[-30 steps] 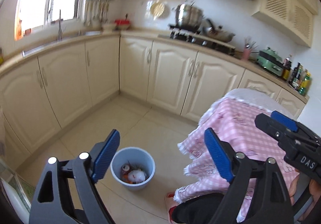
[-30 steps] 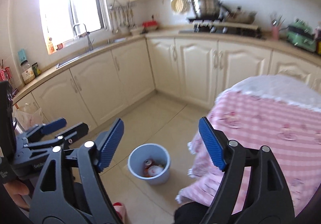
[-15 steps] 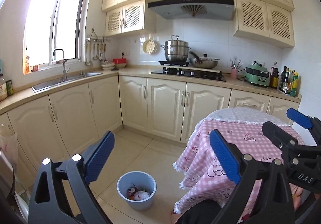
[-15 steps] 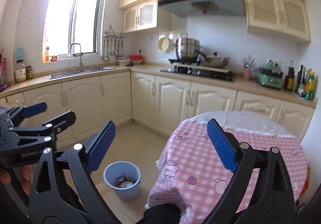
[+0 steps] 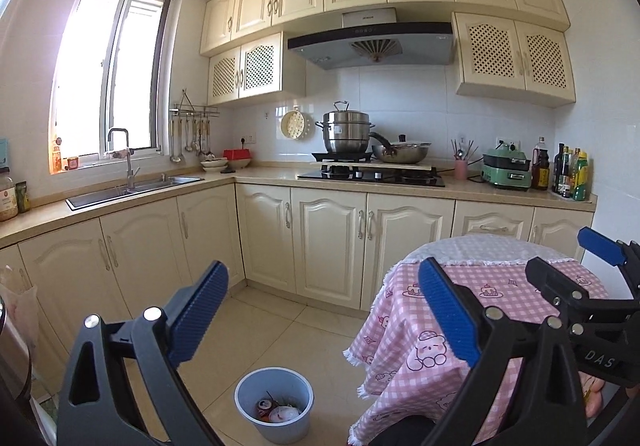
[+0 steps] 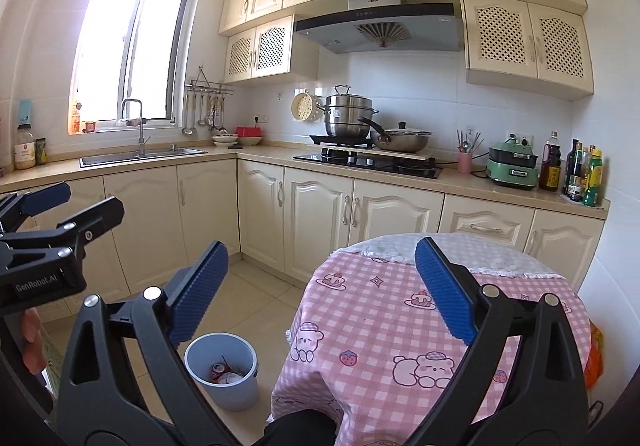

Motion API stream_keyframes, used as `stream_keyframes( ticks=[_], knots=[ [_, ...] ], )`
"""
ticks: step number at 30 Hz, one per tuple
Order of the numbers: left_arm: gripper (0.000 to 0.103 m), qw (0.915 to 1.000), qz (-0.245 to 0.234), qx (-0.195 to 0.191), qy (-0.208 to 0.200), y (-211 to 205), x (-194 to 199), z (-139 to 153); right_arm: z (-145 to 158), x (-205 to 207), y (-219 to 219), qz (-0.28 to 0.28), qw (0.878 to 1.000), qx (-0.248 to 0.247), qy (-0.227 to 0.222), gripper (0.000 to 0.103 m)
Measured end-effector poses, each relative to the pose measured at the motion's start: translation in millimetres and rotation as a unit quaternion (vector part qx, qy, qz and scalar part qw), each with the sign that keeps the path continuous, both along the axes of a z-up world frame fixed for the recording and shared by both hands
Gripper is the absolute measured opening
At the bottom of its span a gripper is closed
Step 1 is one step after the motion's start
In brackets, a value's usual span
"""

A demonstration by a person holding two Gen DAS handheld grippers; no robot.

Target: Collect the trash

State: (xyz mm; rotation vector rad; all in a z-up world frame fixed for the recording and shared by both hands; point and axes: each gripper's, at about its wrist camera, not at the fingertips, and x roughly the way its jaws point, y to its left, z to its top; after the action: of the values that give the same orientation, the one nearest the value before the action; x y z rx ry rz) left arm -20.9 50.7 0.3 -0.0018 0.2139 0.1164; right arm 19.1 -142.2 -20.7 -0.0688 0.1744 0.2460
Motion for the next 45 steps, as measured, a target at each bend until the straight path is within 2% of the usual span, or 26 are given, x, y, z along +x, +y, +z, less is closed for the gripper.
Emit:
stream_keyframes(
  ticks=[45],
  knots=[
    [0.094,0.9999,0.005,0.001,0.016,11,12,-10,-6,7,6,0.014,1.000,-0.003,0.020,0.093]
  ],
)
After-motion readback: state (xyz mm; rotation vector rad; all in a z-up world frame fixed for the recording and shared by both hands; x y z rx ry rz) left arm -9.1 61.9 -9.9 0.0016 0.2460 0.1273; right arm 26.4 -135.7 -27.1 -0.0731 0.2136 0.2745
